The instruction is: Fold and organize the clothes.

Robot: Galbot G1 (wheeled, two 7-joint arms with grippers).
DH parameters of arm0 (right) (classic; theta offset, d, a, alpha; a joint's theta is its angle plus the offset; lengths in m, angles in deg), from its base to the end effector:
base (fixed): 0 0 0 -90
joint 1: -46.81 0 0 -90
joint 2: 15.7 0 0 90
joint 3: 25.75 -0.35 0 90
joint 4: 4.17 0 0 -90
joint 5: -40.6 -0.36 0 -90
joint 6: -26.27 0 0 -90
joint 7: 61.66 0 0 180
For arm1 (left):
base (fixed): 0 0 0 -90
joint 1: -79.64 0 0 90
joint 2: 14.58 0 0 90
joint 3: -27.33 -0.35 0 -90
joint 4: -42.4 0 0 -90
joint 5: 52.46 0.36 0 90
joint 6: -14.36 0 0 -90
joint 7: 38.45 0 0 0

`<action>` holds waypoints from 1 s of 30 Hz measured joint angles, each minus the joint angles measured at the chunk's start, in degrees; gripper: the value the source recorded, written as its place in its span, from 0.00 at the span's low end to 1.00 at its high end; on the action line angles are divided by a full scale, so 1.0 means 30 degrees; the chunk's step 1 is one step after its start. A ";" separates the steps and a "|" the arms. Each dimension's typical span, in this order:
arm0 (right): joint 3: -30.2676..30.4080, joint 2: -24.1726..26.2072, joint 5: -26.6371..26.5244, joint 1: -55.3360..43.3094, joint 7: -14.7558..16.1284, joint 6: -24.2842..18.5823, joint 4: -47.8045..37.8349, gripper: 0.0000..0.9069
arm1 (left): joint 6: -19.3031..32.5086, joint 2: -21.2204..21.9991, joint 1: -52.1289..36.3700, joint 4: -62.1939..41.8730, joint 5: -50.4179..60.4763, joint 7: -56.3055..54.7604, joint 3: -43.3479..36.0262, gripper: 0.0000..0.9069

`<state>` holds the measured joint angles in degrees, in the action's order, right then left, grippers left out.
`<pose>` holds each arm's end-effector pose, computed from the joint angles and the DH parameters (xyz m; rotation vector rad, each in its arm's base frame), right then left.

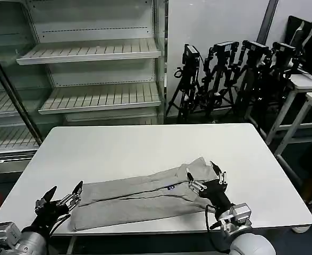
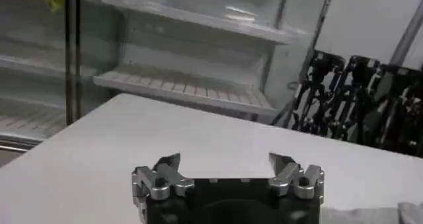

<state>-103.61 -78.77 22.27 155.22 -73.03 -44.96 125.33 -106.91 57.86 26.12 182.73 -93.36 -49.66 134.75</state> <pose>0.2152 -0.0027 -0.2132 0.3791 -3.0417 0.1200 0.1473 0.0876 -0.1696 0.0458 -2.8297 0.3104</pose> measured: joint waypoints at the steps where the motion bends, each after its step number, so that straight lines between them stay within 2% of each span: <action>1: -0.0030 -0.0024 0.0015 0.0048 -0.0004 -0.0023 0.0026 1.00 | 0.0068 0.0055 0.0014 -0.0055 0.0010 0.0001 -0.0043 1.00; 13: -0.0826 -0.0173 0.0132 0.1049 0.0009 -0.0293 0.0482 1.00 | 0.0985 0.0887 -0.0439 -0.1566 0.0439 -0.0095 -0.1118 1.00; 30: -0.1869 -0.0301 0.0280 0.2224 0.0038 -0.0502 0.0994 1.00 | 0.2260 0.1631 -0.1660 -0.5406 0.2101 -0.0006 -0.3333 1.00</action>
<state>-109.22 -79.68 23.11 161.89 -72.92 -46.46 128.31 -100.13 62.75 21.14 166.51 -87.05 -49.68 124.75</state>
